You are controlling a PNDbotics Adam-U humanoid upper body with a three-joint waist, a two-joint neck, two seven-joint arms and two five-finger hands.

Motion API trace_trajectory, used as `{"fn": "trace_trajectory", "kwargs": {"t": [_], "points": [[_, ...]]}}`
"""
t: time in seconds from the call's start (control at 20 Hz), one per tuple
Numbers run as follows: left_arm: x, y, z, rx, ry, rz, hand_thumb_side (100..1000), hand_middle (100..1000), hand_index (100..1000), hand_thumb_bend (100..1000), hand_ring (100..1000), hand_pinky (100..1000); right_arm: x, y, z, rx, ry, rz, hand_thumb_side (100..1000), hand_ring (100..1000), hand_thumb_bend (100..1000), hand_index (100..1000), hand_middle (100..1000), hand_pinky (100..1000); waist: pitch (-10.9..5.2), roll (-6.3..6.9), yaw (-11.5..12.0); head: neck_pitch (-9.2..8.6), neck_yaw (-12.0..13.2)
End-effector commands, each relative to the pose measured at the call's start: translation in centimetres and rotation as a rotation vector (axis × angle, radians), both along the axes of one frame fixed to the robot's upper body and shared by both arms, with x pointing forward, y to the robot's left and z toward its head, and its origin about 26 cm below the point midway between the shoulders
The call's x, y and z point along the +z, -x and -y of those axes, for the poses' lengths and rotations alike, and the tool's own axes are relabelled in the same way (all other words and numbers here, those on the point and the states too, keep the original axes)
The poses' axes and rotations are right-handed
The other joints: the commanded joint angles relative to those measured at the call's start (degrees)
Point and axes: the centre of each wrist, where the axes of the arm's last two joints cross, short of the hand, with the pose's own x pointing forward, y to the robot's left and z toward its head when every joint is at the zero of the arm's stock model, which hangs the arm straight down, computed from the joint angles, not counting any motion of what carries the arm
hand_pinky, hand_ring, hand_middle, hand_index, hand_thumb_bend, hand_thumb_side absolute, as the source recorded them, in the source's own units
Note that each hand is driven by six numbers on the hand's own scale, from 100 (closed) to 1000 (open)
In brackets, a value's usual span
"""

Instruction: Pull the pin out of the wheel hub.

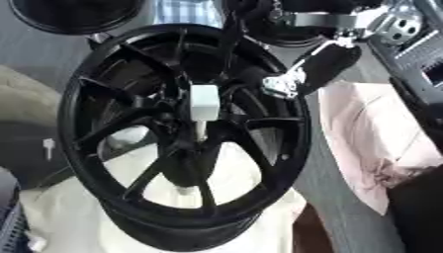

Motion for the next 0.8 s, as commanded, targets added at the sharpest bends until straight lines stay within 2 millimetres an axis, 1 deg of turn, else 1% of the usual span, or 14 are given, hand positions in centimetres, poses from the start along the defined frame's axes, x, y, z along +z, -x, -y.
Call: {"fn": "trace_trajectory", "kwargs": {"t": [0.05, 0.2, 0.35, 0.4, 0.45, 0.5, 0.65, 0.8], "points": [[1.3, 0.2, -0.6, 0.007, -0.049, 0.020, 759, 464, 610, 100, 440, 295, 0.3, -0.2, 0.0, 0.084, 0.146, 0.061, 565, 788, 100, 816, 743, 781, -1.38, 0.40, -0.01, -0.11, 0.13], [1.4, 0.1, -0.6, 0.008, -0.051, 0.023, 758, 464, 610, 100, 440, 296, -0.4, -0.3, -0.3, 0.072, 0.150, 0.040, 565, 791, 100, 826, 745, 781, -1.37, 0.40, 0.05, -0.11, 0.13], [1.5, 0.1, -0.6, 0.004, -0.051, 0.025, 757, 465, 611, 100, 440, 296, -0.8, -0.2, -0.5, 0.060, 0.150, 0.035, 535, 802, 146, 851, 756, 786, -1.39, 0.40, 0.13, -0.11, 0.23], [1.5, 0.1, -0.6, 0.003, -0.051, 0.025, 757, 465, 611, 100, 440, 296, -0.8, -0.2, -0.5, 0.056, 0.147, 0.037, 535, 802, 146, 851, 756, 786, -1.40, 0.40, 0.16, -0.11, 0.25], [1.5, 0.1, -0.5, 0.001, -0.051, 0.026, 755, 465, 611, 100, 441, 297, -0.7, -0.2, -0.6, 0.052, 0.139, 0.038, 497, 810, 184, 861, 763, 792, -1.39, 0.42, 0.21, -0.11, 0.25], [1.5, 0.0, -0.5, 0.000, -0.052, 0.026, 755, 465, 611, 100, 441, 297, -0.7, -0.2, -0.6, 0.047, 0.132, 0.040, 496, 812, 186, 863, 764, 793, -1.37, 0.45, 0.28, -0.11, 0.22], [1.7, -0.1, -0.4, -0.008, -0.055, 0.033, 752, 465, 611, 100, 441, 297, -0.9, -0.2, -0.7, 0.035, 0.114, 0.031, 453, 830, 189, 878, 785, 809, -1.23, 0.46, 0.68, -0.11, 0.11], [1.8, -0.1, -0.3, -0.012, -0.052, 0.034, 758, 465, 611, 100, 441, 297, -0.9, -0.2, -0.6, 0.021, 0.097, 0.019, 447, 834, 188, 883, 790, 813, -1.00, 0.36, 1.03, -0.11, 0.09]]}}
